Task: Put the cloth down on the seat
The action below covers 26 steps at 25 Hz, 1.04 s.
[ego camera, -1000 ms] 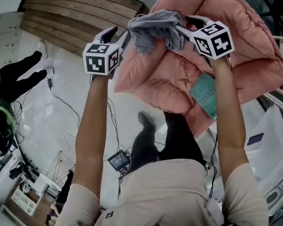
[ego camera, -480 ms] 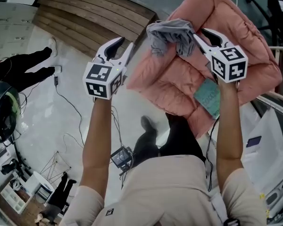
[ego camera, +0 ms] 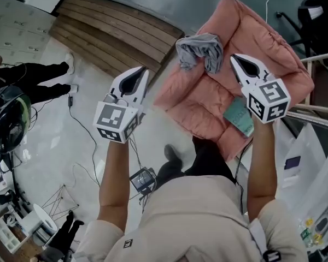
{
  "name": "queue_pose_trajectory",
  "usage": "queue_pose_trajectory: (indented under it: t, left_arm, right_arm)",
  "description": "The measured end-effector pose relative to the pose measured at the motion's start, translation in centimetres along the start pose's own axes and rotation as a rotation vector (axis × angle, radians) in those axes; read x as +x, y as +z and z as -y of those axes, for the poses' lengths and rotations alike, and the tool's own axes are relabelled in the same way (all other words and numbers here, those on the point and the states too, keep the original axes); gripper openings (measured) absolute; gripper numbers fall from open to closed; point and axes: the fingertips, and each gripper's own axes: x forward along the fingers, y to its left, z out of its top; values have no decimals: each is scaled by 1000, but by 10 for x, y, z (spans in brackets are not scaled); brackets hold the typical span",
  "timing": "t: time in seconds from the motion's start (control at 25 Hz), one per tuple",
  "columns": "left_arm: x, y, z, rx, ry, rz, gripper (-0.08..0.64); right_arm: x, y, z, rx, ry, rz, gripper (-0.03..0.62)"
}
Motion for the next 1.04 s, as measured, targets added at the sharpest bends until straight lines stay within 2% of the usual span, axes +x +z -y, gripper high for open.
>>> queue_pose_trajectory:
  t: [0.2,0.36,0.56,1.04]
  left_arm:
    - [-35,-2,31,-23,-28,12,20]
    - [-57,-6,60,14,-58,-2,20]
    - [-85,11,76,31,-50,28,20]
    - [-113,0,112,13,-62,30,21]
  right_arm:
    - [-45,4,-22,-1,-31,16,-9]
    - [-81,0,-38,13,-38,32,-9]
    - [-120,11,-47,11,-64,60,-9]
    - [-165,14,-55,16,-86,78,-9]
